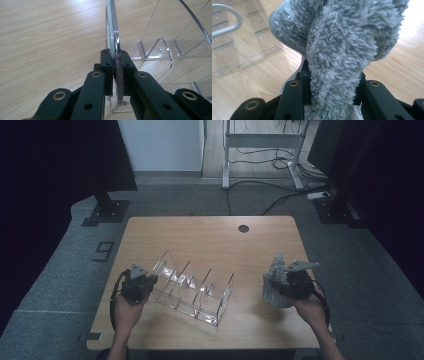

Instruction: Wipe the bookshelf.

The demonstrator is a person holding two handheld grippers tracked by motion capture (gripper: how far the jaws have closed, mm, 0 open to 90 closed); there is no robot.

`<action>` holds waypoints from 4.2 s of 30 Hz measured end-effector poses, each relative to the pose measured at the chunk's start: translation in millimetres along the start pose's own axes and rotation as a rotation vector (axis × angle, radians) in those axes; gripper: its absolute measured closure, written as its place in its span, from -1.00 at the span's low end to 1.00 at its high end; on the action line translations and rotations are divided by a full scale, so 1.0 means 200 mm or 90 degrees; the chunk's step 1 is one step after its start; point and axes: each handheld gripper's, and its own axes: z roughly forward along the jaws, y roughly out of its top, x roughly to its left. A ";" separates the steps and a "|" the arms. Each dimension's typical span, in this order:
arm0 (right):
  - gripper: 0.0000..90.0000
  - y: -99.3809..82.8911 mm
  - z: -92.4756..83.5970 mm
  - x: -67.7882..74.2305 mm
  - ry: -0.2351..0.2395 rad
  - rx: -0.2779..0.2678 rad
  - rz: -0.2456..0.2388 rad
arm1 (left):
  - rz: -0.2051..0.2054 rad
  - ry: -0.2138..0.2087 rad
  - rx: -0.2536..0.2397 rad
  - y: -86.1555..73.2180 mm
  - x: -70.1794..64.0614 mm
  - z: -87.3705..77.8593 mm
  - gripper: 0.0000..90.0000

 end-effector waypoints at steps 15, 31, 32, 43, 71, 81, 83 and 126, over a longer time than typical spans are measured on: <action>0.41 -0.13 0.12 -0.16 -0.046 0.022 0.046 | 0.007 -0.003 -0.002 0.00 0.00 0.00 0.87; 0.24 -0.27 0.29 -0.21 -0.053 0.071 0.052 | 0.009 -0.004 -0.001 0.00 0.00 0.00 0.86; 0.22 -0.28 0.29 -0.22 -0.049 0.071 0.055 | 0.009 -0.004 -0.001 0.00 0.00 0.00 0.86; -0.25 -0.26 0.26 -0.20 -0.050 0.063 0.055 | 0.008 0.001 -0.016 0.01 0.00 -0.03 0.68; -0.87 0.03 0.09 0.00 0.039 -0.019 -0.048 | -0.003 -0.044 -0.029 -0.08 0.04 -0.21 -0.84; -0.88 0.11 0.20 0.12 0.101 -0.023 -0.078 | 0.007 -0.051 -0.014 -0.16 0.03 -0.11 -1.00; -0.87 0.10 0.22 0.14 0.105 -0.016 -0.085 | 0.007 -0.049 -0.013 -0.15 0.03 -0.10 -1.00; -0.74 0.14 0.35 0.37 0.243 -0.042 -0.138 | 0.031 -0.087 0.027 -0.03 -0.15 0.22 -1.00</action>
